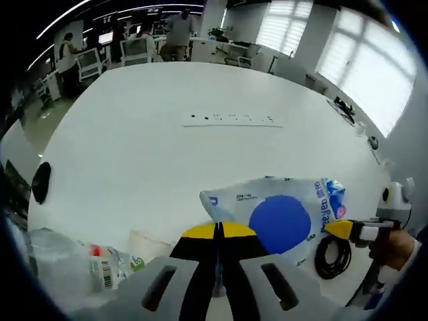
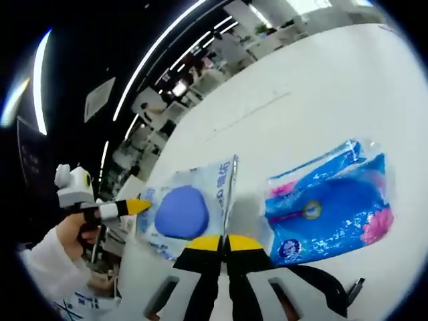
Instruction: Arrange the tabletop items into an orderly group along one side of the table until the central work area is clear of visible clutter.
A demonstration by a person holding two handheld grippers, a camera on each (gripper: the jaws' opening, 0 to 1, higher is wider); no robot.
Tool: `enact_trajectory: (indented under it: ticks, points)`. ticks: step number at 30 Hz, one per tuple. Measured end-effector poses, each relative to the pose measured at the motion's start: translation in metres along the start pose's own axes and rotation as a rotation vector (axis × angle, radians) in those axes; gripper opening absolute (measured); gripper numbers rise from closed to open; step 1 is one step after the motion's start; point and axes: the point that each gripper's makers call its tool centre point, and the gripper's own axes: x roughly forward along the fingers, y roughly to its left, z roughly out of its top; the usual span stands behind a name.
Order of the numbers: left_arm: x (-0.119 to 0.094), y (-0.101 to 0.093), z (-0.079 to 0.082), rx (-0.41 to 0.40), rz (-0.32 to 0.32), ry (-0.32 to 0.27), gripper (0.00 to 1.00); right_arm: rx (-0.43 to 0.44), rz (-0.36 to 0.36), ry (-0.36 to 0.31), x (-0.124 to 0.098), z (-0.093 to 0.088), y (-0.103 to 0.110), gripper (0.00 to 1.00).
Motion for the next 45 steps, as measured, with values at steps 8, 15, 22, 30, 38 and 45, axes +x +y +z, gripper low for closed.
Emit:
enact_trajectory:
  ticks: [8, 15, 22, 30, 38, 45]
  points:
    - [0.013, 0.003, -0.017, -0.016, 0.013, 0.037, 0.0, -0.074, -0.054, 0.063, 0.008, -0.008, -0.01, 0.0]
    - [0.032, 0.014, -0.017, 0.007, 0.029, 0.057, 0.0, -0.082, -0.092, 0.084, 0.022, -0.012, -0.024, 0.0]
    - [0.038, 0.019, -0.026, 0.024, 0.044, 0.065, 0.0, -0.126, -0.115, 0.097, 0.02, -0.02, -0.023, 0.0]
    - [0.043, 0.022, -0.03, 0.025, 0.041, 0.067, 0.01, -0.159, -0.142, 0.083, 0.017, -0.02, -0.024, 0.03]
    - [0.039, 0.017, -0.033, 0.011, 0.009, 0.047, 0.14, -0.154, -0.15, 0.057, 0.008, -0.017, -0.019, 0.09]
    - [0.035, 0.0, -0.033, -0.022, -0.064, 0.025, 0.38, -0.166, -0.157, 0.015, -0.011, -0.017, -0.007, 0.22]
